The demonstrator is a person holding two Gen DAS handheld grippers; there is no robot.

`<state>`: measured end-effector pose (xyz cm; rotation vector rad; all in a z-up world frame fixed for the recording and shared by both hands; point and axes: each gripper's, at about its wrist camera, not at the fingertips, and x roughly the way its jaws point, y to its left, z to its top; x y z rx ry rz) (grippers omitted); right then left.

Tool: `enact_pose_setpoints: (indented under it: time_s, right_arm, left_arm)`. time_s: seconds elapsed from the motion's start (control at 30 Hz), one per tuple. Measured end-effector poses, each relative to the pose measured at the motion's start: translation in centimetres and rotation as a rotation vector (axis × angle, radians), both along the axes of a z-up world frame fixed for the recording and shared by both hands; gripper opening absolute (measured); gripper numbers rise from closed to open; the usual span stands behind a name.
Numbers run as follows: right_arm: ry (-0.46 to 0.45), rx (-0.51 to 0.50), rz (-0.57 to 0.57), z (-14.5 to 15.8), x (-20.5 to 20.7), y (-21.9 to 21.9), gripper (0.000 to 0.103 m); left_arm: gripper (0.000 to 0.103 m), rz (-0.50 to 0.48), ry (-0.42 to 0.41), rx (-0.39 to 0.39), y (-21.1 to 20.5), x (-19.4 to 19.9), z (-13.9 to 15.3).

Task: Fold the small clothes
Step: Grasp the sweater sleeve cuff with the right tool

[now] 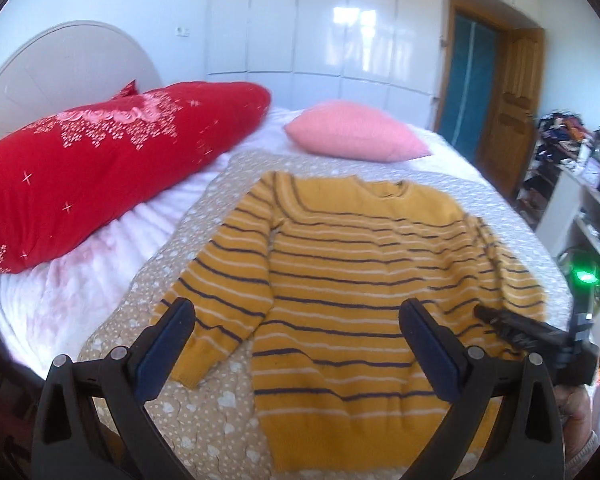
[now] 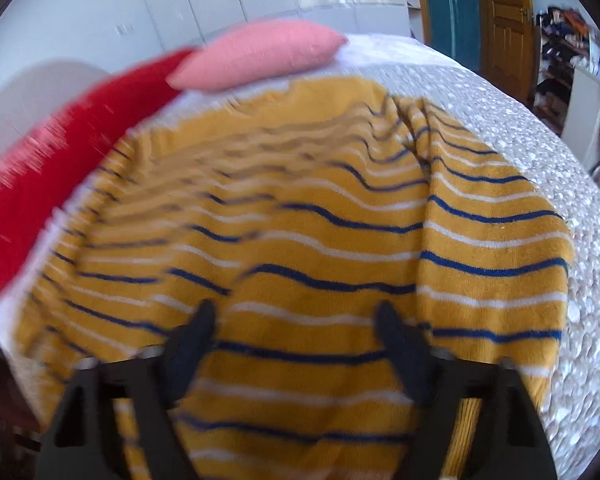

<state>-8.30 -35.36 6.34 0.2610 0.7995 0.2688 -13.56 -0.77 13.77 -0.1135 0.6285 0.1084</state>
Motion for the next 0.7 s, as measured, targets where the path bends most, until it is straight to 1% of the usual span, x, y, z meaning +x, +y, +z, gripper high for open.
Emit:
enact_pose_setpoints:
  time_s: [0.03,0.07,0.1,0.17,0.23,0.33,0.43,0.53,0.6,0.63,0.67,0.7]
  right_arm:
    - [-0.044,0.026,-0.013,1.2,-1.4,-1.1,0.069]
    - [-0.067,0.020,-0.037,2.1,-2.4,-2.1,0.069]
    - [-0.076,0.003,-0.056,2.5,-3.1,-3.0,0.069]
    - [-0.073,-0.063,-0.082,2.8,-4.2,-4.7,0.069]
    - [-0.045,-0.162,-0.075,2.3,-5.2,-5.6,0.067]
    - [-0.009,-0.244,-0.039,0.9,-5.9,-5.5,0.065]
    - [-0.009,-0.265,0.000,-0.4,-5.6,-4.7,0.061]
    - [-0.008,-0.273,0.018,-1.2,-4.1,-3.9,0.058]
    - [0.023,-0.306,0.037,-2.5,-2.6,-3.6,0.039]
    - [0.039,-0.346,0.033,-2.9,-2.0,-3.4,0.013]
    - [0.034,-0.335,0.037,-2.8,-1.9,-3.7,0.010]
    - [0.027,-0.287,0.040,-2.3,-1.9,-4.4,0.008]
  left_arm:
    - [0.102,-0.006,-0.006,-0.010,0.2,-0.4,0.2]
    - [0.102,-0.005,-0.009,-0.017,0.3,-0.6,0.2]
    - [0.102,-0.006,-0.007,-0.024,0.6,-0.8,0.0]
    - [0.102,-0.007,0.006,-0.031,0.8,-0.8,-0.4]
    - [0.102,-0.002,0.026,-0.036,0.9,-0.8,-1.2]
    - [0.102,-0.005,0.054,-0.052,0.7,-0.5,-2.1]
    - [0.102,-0.015,0.086,-0.070,0.5,-0.1,-2.6]
    - [0.102,-0.012,0.085,-0.056,0.5,-0.2,-2.3]
    - [0.102,-0.008,0.084,-0.049,0.5,-0.3,-2.2]
    - [0.102,-0.007,0.086,-0.048,0.5,-0.3,-2.1]
    - [0.102,-0.006,0.087,-0.047,0.5,-0.4,-2.0]
    - [0.102,-0.006,0.086,-0.046,0.6,-0.4,-1.9]
